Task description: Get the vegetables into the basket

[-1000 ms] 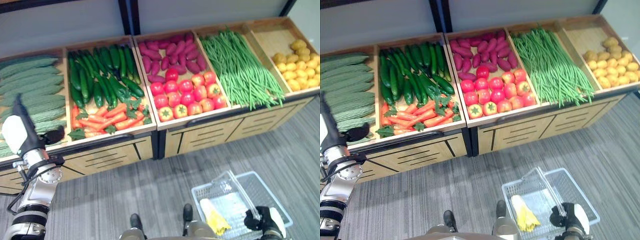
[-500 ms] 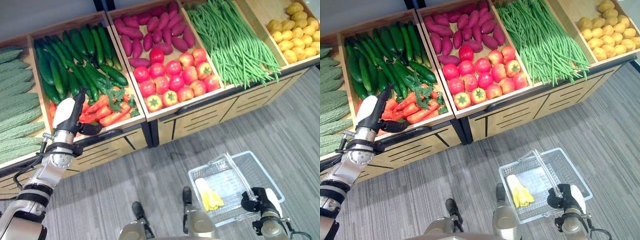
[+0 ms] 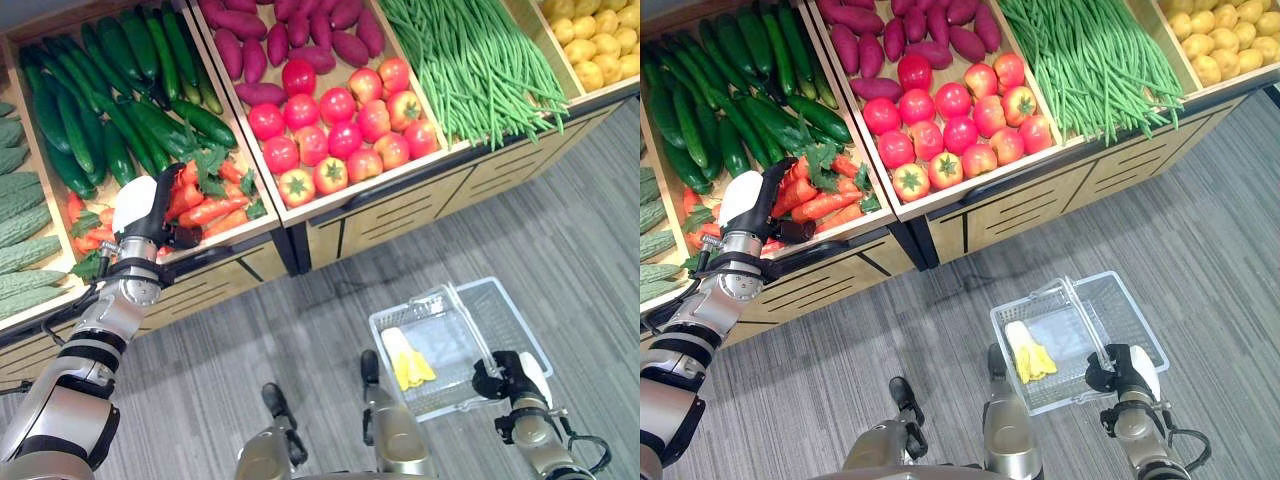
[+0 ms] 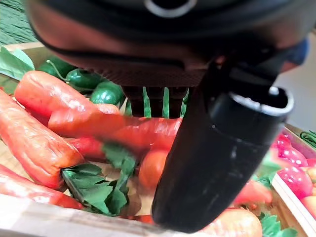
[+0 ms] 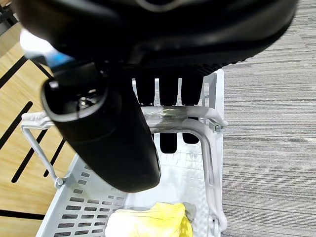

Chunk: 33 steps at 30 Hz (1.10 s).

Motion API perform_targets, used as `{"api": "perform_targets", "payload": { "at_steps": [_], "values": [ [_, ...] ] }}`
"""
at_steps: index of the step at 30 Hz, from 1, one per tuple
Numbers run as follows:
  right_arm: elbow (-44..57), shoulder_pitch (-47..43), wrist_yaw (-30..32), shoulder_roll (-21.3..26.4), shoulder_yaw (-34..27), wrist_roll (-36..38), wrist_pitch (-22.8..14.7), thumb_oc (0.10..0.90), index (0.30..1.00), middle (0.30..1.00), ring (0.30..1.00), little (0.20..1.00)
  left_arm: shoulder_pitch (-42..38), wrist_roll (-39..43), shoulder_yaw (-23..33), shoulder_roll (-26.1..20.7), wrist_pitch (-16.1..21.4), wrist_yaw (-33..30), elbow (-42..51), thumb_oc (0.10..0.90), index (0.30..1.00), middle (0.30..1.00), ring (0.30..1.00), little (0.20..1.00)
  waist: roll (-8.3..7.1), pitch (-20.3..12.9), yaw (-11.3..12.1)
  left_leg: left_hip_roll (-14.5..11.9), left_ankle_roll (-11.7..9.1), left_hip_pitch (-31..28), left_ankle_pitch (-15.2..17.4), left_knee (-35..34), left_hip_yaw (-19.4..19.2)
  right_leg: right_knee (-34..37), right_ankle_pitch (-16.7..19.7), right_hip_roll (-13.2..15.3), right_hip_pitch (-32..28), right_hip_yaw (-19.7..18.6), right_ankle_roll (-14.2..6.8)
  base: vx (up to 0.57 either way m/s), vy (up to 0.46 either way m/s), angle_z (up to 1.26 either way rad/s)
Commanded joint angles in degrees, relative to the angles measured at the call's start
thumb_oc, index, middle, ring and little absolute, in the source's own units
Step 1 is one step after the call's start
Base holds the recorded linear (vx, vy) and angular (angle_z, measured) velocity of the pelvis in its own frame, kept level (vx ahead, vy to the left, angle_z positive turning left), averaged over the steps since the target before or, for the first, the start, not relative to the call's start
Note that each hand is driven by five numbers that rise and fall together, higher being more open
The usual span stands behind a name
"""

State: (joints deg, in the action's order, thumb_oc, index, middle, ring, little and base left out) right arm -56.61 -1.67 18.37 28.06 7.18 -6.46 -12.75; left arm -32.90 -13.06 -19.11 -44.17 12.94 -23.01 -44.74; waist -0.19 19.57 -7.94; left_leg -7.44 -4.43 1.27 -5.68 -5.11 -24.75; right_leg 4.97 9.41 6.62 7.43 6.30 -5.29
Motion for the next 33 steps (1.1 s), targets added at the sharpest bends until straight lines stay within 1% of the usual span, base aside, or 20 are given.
{"api": "perform_targets", "payload": {
  "at_steps": [1, 4, 8, 11, 12, 15, 18, 19, 20, 21, 22, 23, 24, 26, 28, 29, 33],
  "values": [
    [2.5, -0.8, 4.9, 6.0, -1.4, 0.5, -3.6, 0.4, 0.3, 0.3, 0.3, 0.3, -5.2, -1.2, -0.1, -2.5, 1.4, -1.8, -1.0, 0.4, 0.3, 0.3, 0.3, 0.3, -1.09, -3.2, 0.4, -1.5, -4.4, -2.3, 1.4, 0.1, 3.7, -1.1, -1.9, 2.7, 0.2, -3.1, -6.1, 0.0, 0.0, 0.0],
    [2.0, -0.9, 5.2, 5.7, -1.4, 0.3, -3.9, 0.4, 0.3, 0.3, 0.3, 0.3, -5.0, -1.3, 0.6, -2.0, 1.3, -2.5, -1.1, 0.4, 0.3, 0.3, 0.3, 0.3, -1.18, -3.2, 0.5, -1.5, -4.3, -2.9, 1.6, 0.1, 3.6, -1.0, -2.0, 2.6, -0.4, -3.0, -6.0, 0.0, 0.0, 0.0],
    [1.8, -0.5, 5.3, 5.2, -1.0, 0.4, -4.2, 0.4, 0.3, 0.3, 0.3, 0.3, -4.7, -1.2, 2.8, -1.6, 1.2, -5.1, -0.1, 0.4, 0.3, 0.3, 0.3, 0.3, -1.37, -3.6, 0.6, -1.5, -4.4, -3.5, 1.9, 0.1, 3.6, -0.9, -2.3, 2.6, -1.0, -2.8, -6.0, 0.0, 0.0, 0.0],
    [1.5, -0.2, 5.7, 4.7, -0.7, 0.3, -4.3, 0.4, 0.3, 0.3, 0.3, 0.3, -4.5, -1.3, 4.6, -1.9, 1.4, -7.7, 3.0, 0.4, 0.3, 0.3, 0.3, 0.3, -1.47, -3.9, 0.8, -1.5, -4.4, -4.1, 2.1, 0.1, 3.7, -0.9, -2.5, 2.7, -1.7, -2.6, -6.0, 0.0, 0.0, 0.0],
    [1.7, 0.2, 6.0, 4.3, -0.8, 0.3, -4.3, 0.4, 0.3, 0.3, 0.3, 0.3, -4.2, -1.5, 6.1, -2.0, 1.4, -10.0, 6.2, 0.4, 0.3, 0.3, 0.3, 0.3, -1.54, -4.3, 1.0, -1.5, -4.4, -4.4, 2.3, 0.1, 3.9, -0.9, -2.7, 2.8, -2.2, -2.4, -6.0, 0.0, 0.0, 0.0],
    [1.4, 1.2, 6.0, 3.7, -0.7, 0.3, -3.9, 0.4, 0.3, 0.3, 0.3, 0.3, -3.2, -0.8, 10.1, -1.6, 1.6, -13.9, 9.7, 0.4, 0.3, 0.3, 0.3, 0.3, -1.66, -5.4, 1.2, -1.1, -4.3, -5.5, 2.8, 0.1, 4.2, -0.9, -3.0, 3.4, -3.7, -1.6, -6.0, 0.01, 0.0, 0.07],
    [0.2, 1.3, 5.9, 3.3, -0.7, 0.7, -3.6, 0.4, 0.3, 0.3, 0.3, 0.3, -4.0, 0.5, 10.7, -1.5, 2.0, -14.1, 11.3, 0.4, 0.3, 0.3, 0.3, 0.3, -1.71, -6.0, 1.2, -0.9, -4.2, -5.9, 3.0, 0.1, 4.5, -0.9, -3.1, 3.6, -4.4, -1.2, -6.1, 0.0, 0.005, 0.05],
    [0.7, 1.4, 5.6, 3.2, -0.8, 0.9, -3.6, 0.4, 0.3, 0.3, 0.3, 0.3, -3.9, 2.5, 11.0, -1.3, 3.1, -13.0, 12.6, 0.4, 0.3, 0.3, 0.3, 0.3, -1.78, -6.2, 1.2, -0.8, -4.1, -6.1, 3.1, 0.1, 4.6, -0.8, -3.2, 3.7, -4.7, -1.1, -6.0, 0.0, 0.006, 0.04],
    [1.2, 1.7, 5.4, 3.4, -1.2, 1.3, -3.5, 0.4, 0.3, 0.3, 0.3, 0.3, -3.2, 8.1, 11.3, -0.7, 6.0, -11.0, 15.2, 0.4, 0.3, 0.3, 0.3, 0.3, -1.79, -6.3, 1.2, -0.7, -4.0, -6.3, 3.1, 0.1, 4.6, -0.9, -3.1, 3.7, -4.9, -1.1, -6.1, 0.0, 0.0, 0.0],
    [1.3, 1.7, 5.4, 3.4, -1.2, 1.3, -3.5, 0.4, 0.3, 0.3, 0.3, 0.3, -3.2, 8.3, 11.4, -0.8, 6.0, -10.8, 15.3, 0.4, 0.3, 0.3, 0.3, 0.3, -1.78, -6.3, 1.2, -0.7, -4.0, -6.3, 3.2, 0.1, 4.6, -0.9, -3.2, 3.7, -5.0, -1.1, -6.1, 0.0, 0.0, 0.0],
    [2.1, 2.1, 4.8, 3.6, -1.6, 1.6, -3.1, 0.4, 0.3, 0.3, 0.3, 0.3, -1.9, 14.9, 12.2, -0.3, 8.5, -8.4, 16.9, 0.4, 0.3, 0.3, 0.3, 0.3, -1.75, -6.4, 1.2, -0.6, -3.9, -6.5, 3.2, 0.1, 4.6, -0.8, -3.1, 3.8, -5.1, -1.1, -6.0, 0.0, 0.0, 0.0],
    [2.1, 2.1, 4.8, 3.6, -1.6, 1.6, -3.1, 0.4, 0.3, 0.3, 0.3, 0.3, -1.8, 15.1, 12.3, -0.4, 8.5, -8.2, 17.0, 0.4, 0.3, 0.3, 0.3, 0.3, -1.73, -6.4, 1.2, -0.6, -3.9, -6.5, 3.2, 0.1, 4.6, -0.8, -3.1, 3.8, -5.2, -1.2, -6.0, 0.0, 0.0, 0.0],
    [2.5, 2.3, 4.6, 3.6, -2.0, 1.7, -3.0, 0.4, 0.3, 0.3, 0.3, 0.3, -1.2, 19.7, 12.7, 0.4, 10.3, -6.2, 18.1, 0.4, 0.3, 0.3, 0.3, 0.3, -1.74, -6.5, 1.2, -0.6, -3.9, -6.6, 3.2, 0.1, 4.6, -0.8, -3.2, 3.8, -5.3, -1.2, -6.0, 0.0, 0.0, 0.0],
    [2.7, 2.7, 4.3, 3.5, -2.6, 1.9, -2.8, 0.4, 0.3, 0.3, 0.3, 0.3, 0.6, 26.3, 13.1, 1.4, 12.6, -2.0, 21.7, 0.4, 0.3, 0.3, 0.3, 0.3, -1.66, -6.6, 1.4, -0.5, -3.8, -6.9, 3.4, 0.1, 4.7, -0.8, -3.2, 3.8, -5.5, -1.3, -5.9, 0.0, 0.0, 0.0],
    [3.0, 3.2, 3.9, 3.2, -3.0, 1.5, -2.5, 0.4, 0.3, 0.3, 0.3, 0.3, 2.9, 31.7, 13.8, 2.8, 13.8, 1.7, 25.7, 0.4, 0.3, 0.3, 0.3, 0.3, -1.67, -6.6, 1.5, -0.5, -3.8, -7.0, 3.5, 0.1, 4.8, -0.8, -3.2, 3.9, -5.7, -1.3, -5.9, 0.0, 0.0, 0.0],
    [3.5, 3.8, 3.3, 3.0, -3.6, 1.4, -2.1, 0.4, 0.3, 0.3, 0.3, 0.3, 5.0, 36.7, 14.3, 4.0, 14.0, 5.1, 28.6, 0.4, 0.3, 0.3, 0.3, 0.3, -1.64, -6.8, 1.6, -0.5, -3.7, -7.2, 3.6, 0.1, 4.8, -0.8, -3.3, 4.0, -5.9, -1.3, -5.8, 0.0, 0.0, 0.0],
    [3.9, 4.8, 2.8, 2.9, -4.4, 1.1, -1.5, 0.4, 0.3, 0.3, 0.3, 0.3, 8.2, 44.6, 14.8, 6.7, 13.6, 10.1, 33.7, 0.4, 0.3, 0.3, 0.3, 0.3, -1.51, -6.9, 1.8, -0.4, -3.6, -7.7, 3.8, 0.1, 5.0, -0.6, -3.5, 4.1, -6.5, -1.2, -5.7, 0.0, 0.0, 0.0]
  ]
}}
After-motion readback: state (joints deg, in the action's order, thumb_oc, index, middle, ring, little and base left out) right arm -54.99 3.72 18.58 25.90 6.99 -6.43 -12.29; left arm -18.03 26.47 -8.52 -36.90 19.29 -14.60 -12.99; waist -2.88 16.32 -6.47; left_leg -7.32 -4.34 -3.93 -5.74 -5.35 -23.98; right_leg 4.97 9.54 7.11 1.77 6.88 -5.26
